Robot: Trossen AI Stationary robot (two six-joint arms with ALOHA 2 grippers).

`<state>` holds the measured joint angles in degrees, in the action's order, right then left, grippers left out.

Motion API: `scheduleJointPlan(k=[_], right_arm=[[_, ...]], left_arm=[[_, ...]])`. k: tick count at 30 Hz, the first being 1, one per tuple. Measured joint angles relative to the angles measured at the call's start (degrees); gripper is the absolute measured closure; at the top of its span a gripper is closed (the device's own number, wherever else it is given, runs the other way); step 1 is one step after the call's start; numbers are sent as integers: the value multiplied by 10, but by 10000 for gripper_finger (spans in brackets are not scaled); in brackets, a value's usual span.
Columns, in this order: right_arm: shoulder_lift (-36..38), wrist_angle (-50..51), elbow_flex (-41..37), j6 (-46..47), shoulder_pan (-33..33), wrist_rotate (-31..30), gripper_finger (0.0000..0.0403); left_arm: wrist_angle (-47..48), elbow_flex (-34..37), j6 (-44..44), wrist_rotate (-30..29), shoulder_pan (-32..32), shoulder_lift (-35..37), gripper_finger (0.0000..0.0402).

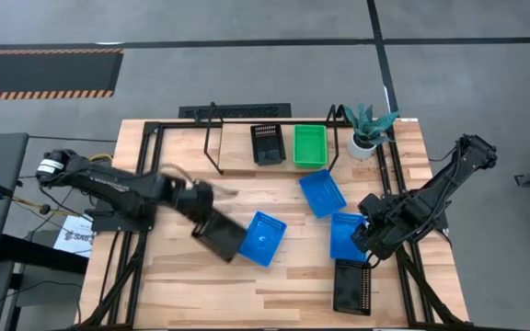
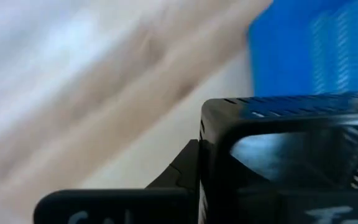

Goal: Stack baskets on shelf by color
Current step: Stack the left black bin on top of the other black bin on the shelf

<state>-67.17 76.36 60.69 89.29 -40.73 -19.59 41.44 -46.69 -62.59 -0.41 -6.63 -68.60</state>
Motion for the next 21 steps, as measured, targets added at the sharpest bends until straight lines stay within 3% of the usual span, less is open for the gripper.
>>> scheduleJointPlan(k=[11, 15, 21], right_arm=[[0, 0, 0, 6, 0, -3, 158], [0, -2, 0, 7, 0, -6, 158], [0, -1, 0, 21, 0, -7, 158]], left_arm=[[22, -249, 349, 5, 272, -38, 401], [30, -358, 482, 42, 353, -109, 401], [77, -550, 679, 95, 422, -259, 401]])
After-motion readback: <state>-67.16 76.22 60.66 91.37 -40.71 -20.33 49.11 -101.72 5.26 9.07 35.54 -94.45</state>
